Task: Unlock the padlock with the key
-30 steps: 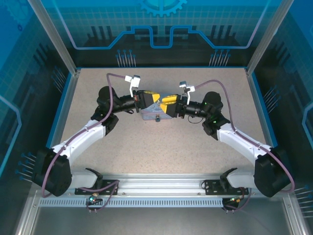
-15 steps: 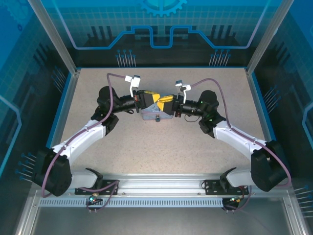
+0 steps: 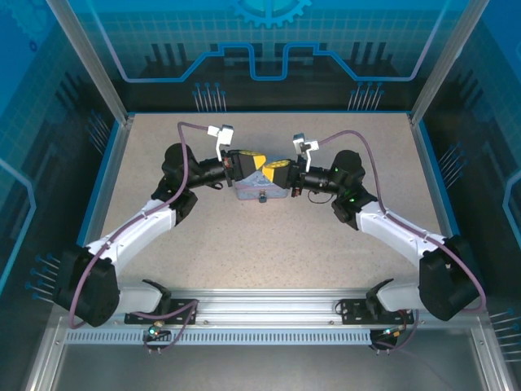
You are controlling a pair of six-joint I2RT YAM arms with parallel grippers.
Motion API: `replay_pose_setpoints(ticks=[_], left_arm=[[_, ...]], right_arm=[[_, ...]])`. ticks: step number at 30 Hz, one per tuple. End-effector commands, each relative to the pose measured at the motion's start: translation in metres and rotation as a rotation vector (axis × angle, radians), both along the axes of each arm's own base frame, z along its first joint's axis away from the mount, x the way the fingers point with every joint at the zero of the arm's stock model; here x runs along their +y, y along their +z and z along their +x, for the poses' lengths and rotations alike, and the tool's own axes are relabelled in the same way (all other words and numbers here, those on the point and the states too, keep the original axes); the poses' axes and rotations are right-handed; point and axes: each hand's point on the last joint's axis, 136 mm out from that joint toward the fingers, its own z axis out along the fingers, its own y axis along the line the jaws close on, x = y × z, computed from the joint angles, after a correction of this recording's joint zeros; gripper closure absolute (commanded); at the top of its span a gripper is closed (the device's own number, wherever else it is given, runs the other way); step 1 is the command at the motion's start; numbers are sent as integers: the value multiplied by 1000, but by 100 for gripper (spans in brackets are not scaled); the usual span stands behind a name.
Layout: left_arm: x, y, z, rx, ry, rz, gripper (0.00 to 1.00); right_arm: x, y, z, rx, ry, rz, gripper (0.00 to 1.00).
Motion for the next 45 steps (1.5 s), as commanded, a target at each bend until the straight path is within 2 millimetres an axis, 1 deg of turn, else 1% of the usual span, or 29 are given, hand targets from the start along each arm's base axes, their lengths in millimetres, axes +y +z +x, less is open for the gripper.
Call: replay_pose_setpoints(ticks=[1, 5, 6, 8, 11, 14, 16, 19, 21, 23, 26, 30, 32, 35, 40, 42, 43, 44, 45], left_arm=[[-1, 9, -6, -37, -2, -2, 85], [2, 9, -7, -54, 19, 22, 63], [4, 9, -7, -60, 38, 38, 56], [10, 8, -7, -72, 86, 71, 46], [23, 5, -6, -83, 180, 132, 37], [35, -5, -8, -73, 248, 209, 34], [43, -18, -9, -49, 283, 260, 32], [51, -46, -10, 15, 319, 326, 30], [54, -72, -10, 73, 333, 364, 29], [55, -97, -10, 127, 338, 387, 29], [51, -132, -9, 196, 337, 405, 26], [42, -170, -4, 254, 328, 419, 18], [36, -187, 3, 279, 326, 423, 15], [28, -209, 13, 299, 333, 435, 13], [21, -233, 32, 310, 374, 430, 13], [20, -242, 38, 326, 392, 434, 13], [19, -247, 41, 337, 398, 430, 13], [19, -250, 43, 349, 405, 423, 13], [18, -253, 44, 359, 409, 419, 12]], right_arm=[[-3, 8, -4, -29, -12, 1, 97], [-5, 4, -3, -26, -31, -21, 99], [-6, 2, -3, -23, -37, -30, 99], [-10, -2, -2, -13, -50, -51, 100], [-20, -14, -1, 16, -84, -90, 100], [-37, -32, 3, 59, -144, -123, 100], [-51, -45, 6, 93, -193, -142, 100], [-73, -67, 9, 145, -271, -195, 100], [-87, -87, 10, 196, -321, -270, 100], [-97, -100, 12, 228, -360, -314, 100], [-108, -118, 15, 283, -403, -359, 100], [-115, -138, 23, 348, -442, -383, 100], [-117, -150, 30, 401, -460, -390, 100], [-110, -159, 42, 448, -435, -392, 100], [-98, -162, 72, 470, -425, -391, 100], [-94, -165, 85, 486, -420, -396, 100], [-91, -169, 89, 503, -412, -398, 100], [-87, -164, 98, 508, -405, -386, 100], [-83, -165, 102, 519, -395, -383, 100]])
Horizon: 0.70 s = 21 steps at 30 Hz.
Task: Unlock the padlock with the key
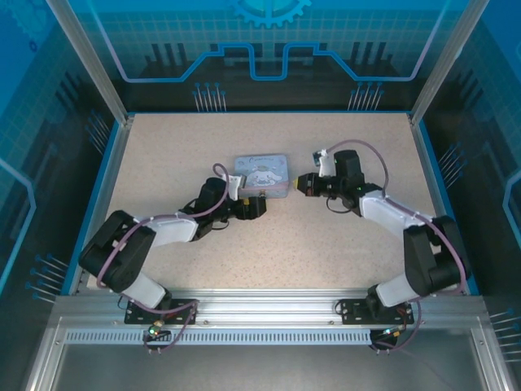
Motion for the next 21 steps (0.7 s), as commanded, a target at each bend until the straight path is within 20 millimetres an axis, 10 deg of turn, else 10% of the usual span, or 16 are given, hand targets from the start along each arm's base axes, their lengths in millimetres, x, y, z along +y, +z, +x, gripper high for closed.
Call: replay_pose_setpoints(ticks=[1, 14, 21], left_arm=[[-4, 6, 15, -44, 51, -49, 12], [-11, -5, 20, 8, 53, -70, 12], [-11, -9, 22, 38, 71, -81, 13]], right_arm=[[13, 11, 20, 9, 18, 48, 100], [89, 2, 48, 67, 169, 148, 100], [79, -29, 59, 143, 99, 83, 100]])
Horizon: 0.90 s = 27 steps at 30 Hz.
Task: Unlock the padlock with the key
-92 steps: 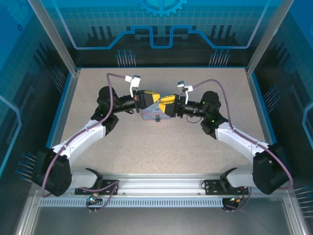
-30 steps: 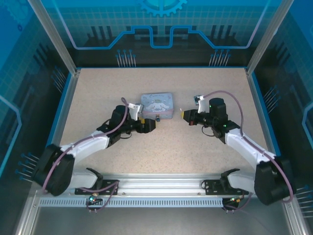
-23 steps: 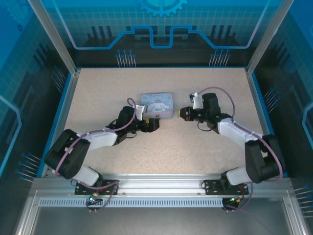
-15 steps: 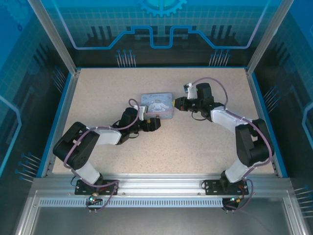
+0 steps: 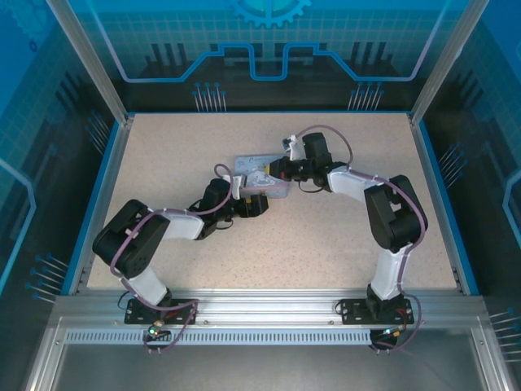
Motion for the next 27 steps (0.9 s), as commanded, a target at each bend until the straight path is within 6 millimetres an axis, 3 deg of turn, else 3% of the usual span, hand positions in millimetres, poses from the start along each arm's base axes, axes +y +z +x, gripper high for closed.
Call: replay_pose_setpoints(ticks=[1, 10, 27], left_arm=[[-8, 7, 9, 2, 13, -39, 13], [-8, -6, 17, 71, 55, -28, 13], [-16, -22, 24, 140, 69, -52, 12]], right_arm=[[-6, -15, 7, 52, -29, -47, 100], [-25, -48, 2, 136, -57, -277, 100], [-33, -69, -8, 166, -55, -407, 100]])
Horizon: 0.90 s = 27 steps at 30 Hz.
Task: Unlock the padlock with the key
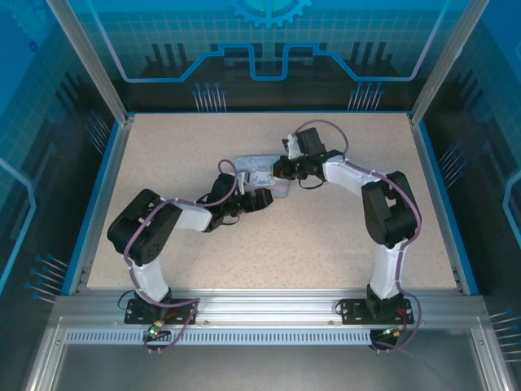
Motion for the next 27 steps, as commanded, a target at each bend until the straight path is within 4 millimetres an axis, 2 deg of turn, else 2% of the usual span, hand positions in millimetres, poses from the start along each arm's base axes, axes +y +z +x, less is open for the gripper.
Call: replay_pose_setpoints(ticks=[1, 9, 13, 17, 23, 27], left_arm=[[-5, -3, 2, 16, 2, -12, 12], [-18, 10, 12, -126, 9, -91, 12], [-34, 6, 7, -167, -10, -101, 12], [-38, 7, 4, -180, -20, -98, 14], [-41, 15, 2, -206, -34, -119, 23], [-35, 24, 3, -234, -4, -131, 36]], right_arm=[[-10, -40, -22, 119, 6, -118, 100], [-7, -43, -26, 122, 18, -125, 100], [-7, -44, -28, 125, 19, -128, 100], [-7, -43, -28, 122, 22, -128, 100], [-4, -42, -27, 119, 33, -123, 100], [-3, -42, -27, 117, 35, -121, 100]])
